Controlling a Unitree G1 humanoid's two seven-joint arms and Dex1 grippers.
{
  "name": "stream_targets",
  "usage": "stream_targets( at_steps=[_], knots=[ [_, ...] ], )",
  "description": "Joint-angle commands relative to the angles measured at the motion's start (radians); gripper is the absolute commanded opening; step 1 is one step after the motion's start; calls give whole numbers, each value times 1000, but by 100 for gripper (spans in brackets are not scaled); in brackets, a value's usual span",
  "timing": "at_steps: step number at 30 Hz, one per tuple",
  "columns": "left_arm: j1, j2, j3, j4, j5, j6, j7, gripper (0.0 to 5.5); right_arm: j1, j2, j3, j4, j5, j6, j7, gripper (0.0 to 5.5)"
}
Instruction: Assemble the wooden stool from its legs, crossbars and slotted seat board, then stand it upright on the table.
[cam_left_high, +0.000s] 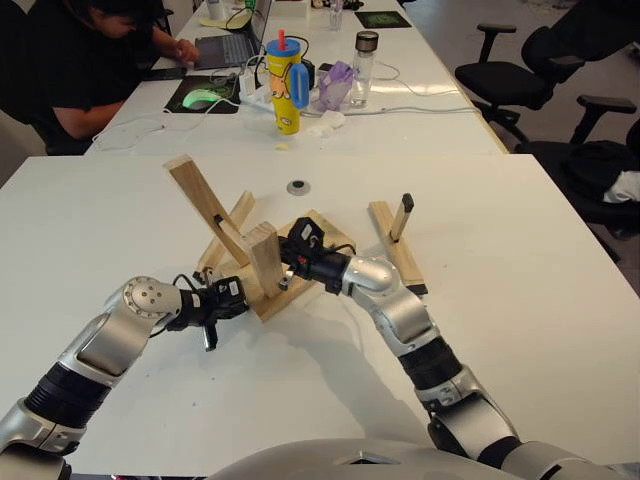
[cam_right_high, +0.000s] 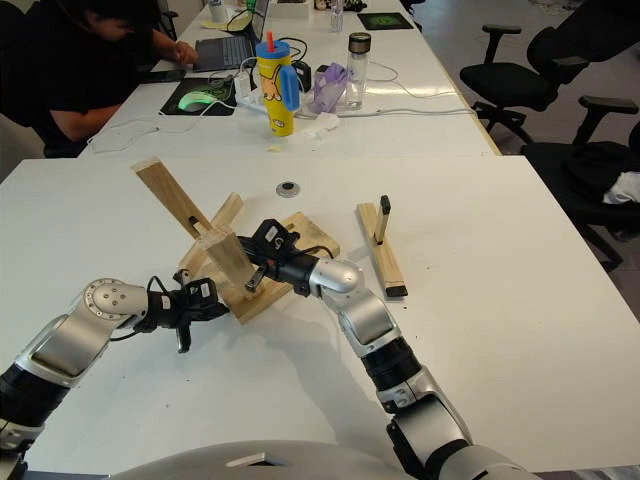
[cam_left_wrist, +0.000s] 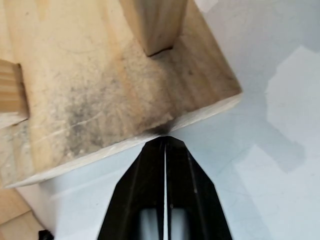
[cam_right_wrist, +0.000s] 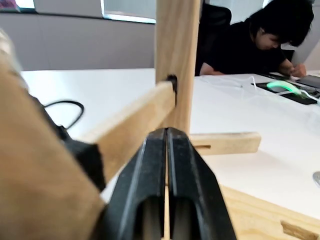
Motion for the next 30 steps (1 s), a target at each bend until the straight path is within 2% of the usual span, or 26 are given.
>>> stream_targets(
  at_steps=[1, 5, 9, 12, 17, 21, 30],
  knots=[
    [-35, -47, 21, 83, 54, -47, 86, 3, 25, -21, -40, -53, -10, 26, -31, 0],
    [-73, -64, 26, 157, 99, -128, 127, 3, 19, -148, -102, 11, -119, 63, -112, 0],
    [-21, 3, 32, 88, 54, -101, 5, 3, -26, -215, -119, 157, -185, 31, -125, 0],
    [27, 41, 57, -30, -47, -20, -110, 3, -54, -225, -113, 241, -203, 15, -107, 0],
    [96, 63, 106, -258, -233, 165, -194, 3, -87, -237, -89, 333, -230, -15, -65, 0],
    [123, 23, 34, -316, -184, 208, -103, 3, -109, -262, -53, 371, -272, 16, -9, 0],
    [21, -125, -141, -197, 80, 184, 164, 3, -65, -428, 207, 149, -343, 337, 395, 0]
  ],
)
